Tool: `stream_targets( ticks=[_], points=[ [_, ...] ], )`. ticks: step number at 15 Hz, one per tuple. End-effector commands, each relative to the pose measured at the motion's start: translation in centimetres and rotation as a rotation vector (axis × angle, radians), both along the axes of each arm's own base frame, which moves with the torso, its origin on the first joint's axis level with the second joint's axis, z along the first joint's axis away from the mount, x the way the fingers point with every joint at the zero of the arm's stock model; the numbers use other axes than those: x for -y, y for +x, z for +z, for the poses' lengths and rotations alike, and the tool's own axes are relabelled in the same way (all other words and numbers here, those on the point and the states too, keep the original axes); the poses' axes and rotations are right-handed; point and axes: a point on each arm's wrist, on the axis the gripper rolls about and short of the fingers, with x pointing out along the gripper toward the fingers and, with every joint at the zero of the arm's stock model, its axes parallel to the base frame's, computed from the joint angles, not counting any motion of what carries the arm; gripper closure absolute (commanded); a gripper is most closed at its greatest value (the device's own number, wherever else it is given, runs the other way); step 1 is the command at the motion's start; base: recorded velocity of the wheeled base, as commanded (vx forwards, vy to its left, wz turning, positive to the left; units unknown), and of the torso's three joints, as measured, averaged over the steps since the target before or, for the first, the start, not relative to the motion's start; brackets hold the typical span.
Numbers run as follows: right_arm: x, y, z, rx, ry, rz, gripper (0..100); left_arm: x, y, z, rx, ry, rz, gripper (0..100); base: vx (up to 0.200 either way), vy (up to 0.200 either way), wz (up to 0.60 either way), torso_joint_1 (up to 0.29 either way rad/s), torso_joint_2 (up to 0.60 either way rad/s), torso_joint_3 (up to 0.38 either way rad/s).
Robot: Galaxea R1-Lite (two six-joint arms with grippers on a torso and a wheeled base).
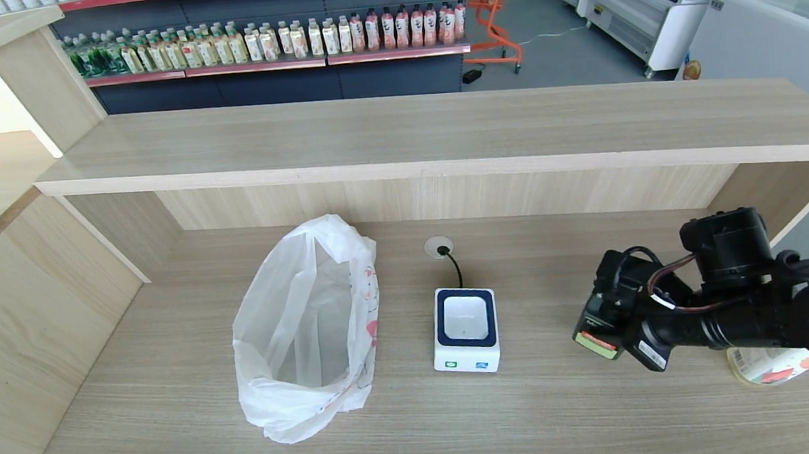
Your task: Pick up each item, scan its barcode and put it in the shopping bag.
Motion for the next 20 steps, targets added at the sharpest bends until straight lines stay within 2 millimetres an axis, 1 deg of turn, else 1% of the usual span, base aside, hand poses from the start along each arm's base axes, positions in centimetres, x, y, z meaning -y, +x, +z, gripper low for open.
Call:
stream_targets(
  ticks=[1,2,3,4,5,6,7,9,10,11,12,13,15,16,18,19,20],
  points=[
    [1.7,-2.0,4.5,0.167,0.046,-0.057,100,0.0,0.0,0.0,-0.002,0.0,0.0,0,0.0,0.0,0.0,0.0,0.0,0.0],
    [1.8,-2.9,5.8,0.224,0.058,-0.059,100,0.0,0.0,0.0,-0.002,0.0,0.0,0,0.0,0.0,0.0,0.0,0.0,0.0],
    [2.1,-4.6,6.9,0.276,0.062,-0.056,100,0.0,0.0,0.0,-0.002,0.0,0.0,0,0.0,0.0,0.0,0.0,0.0,0.0],
    [2.2,-6.0,7.4,0.321,0.055,-0.037,100,0.0,0.0,0.0,-0.002,0.0,0.0,0,0.0,0.0,0.0,0.0,0.0,0.0],
    [2.2,-6.6,7.3,0.38,-0.002,0.029,100,0.0,0.0,0.0,-0.002,0.0,0.0,0,0.0,0.0,0.0,0.0,0.0,0.0],
    [2.2,-6.9,7.1,0.452,-0.085,0.13,100,0.0,0.0,0.0,-0.002,0.0,0.0,0,0.0,0.0,0.0,0.0,0.0,0.0],
    [1.9,-6.8,6.8,0.533,-0.174,0.279,100,0.0,0.0,0.0,-0.002,0.0,0.0,0,0.0,0.0,0.0,0.0,0.0,0.0],
    [1.4,-6.4,5.6,0.642,-0.276,0.603,100,0.0,0.0,0.0,-0.002,0.0,0.0,0,0.0,0.0,0.0,0.0,0.0,0.0],
    [1.3,-6.3,5.1,0.72,-0.355,0.736,100,0.0,0.0,0.0,-0.003,0.0,0.0,0,0.0,0.0,0.0,0.0,0.0,0.0],
    [1.1,-6.3,5.0,0.809,-0.438,0.845,100,0.0,0.0,0.0,0.0,0.0,0.0,0,0.0,0.0,0.0,0.0,0.0,0.0],
    [1.0,-6.4,4.9,0.893,-0.482,0.948,100,0.0,0.0,0.0,-0.002,0.0,0.0,0,0.0,0.0,0.0,0.0,0.0,0.0],
    [0.9,-6.8,4.2,0.947,-0.5,1.05,100,0.0,0.0,0.0,-0.002,0.0,0.0,0,0.0,0.0,0.0,0.0,0.0,0.0],
    [0.8,-7.7,3.5,1.038,-0.514,1.204,100,0.0,0.0,0.0,-0.002,0.0,0.0,0,0.0,0.0,0.0,0.0,0.0,0.0],
    [0.0,-8.0,3.5,1.123,-0.521,1.292,100,0.0,0.0,0.0,-0.002,0.0,0.0,0,0.0,0.0,0.0,0.0,0.0,0.0],
    [-2.1,-8.5,3.3,1.285,-0.538,1.438,100,0.0,0.0,0.0,-0.002,0.0,0.0,0,0.0,0.0,0.0,0.0,0.0,0.0],
    [-2.5,-8.4,3.0,1.317,-0.55,1.472,100,0.0,0.0,0.0,-0.003,0.0,0.0,0,0.0,0.0,0.0,0.0,0.0,0.0],
    [-3.9,-8.8,2.3,1.395,-0.517,1.562,100,0.0,0.0,0.0,0.0,0.0,0.0,0,0.0,0.0,0.0,0.0,0.0,0.0]
  ],
)
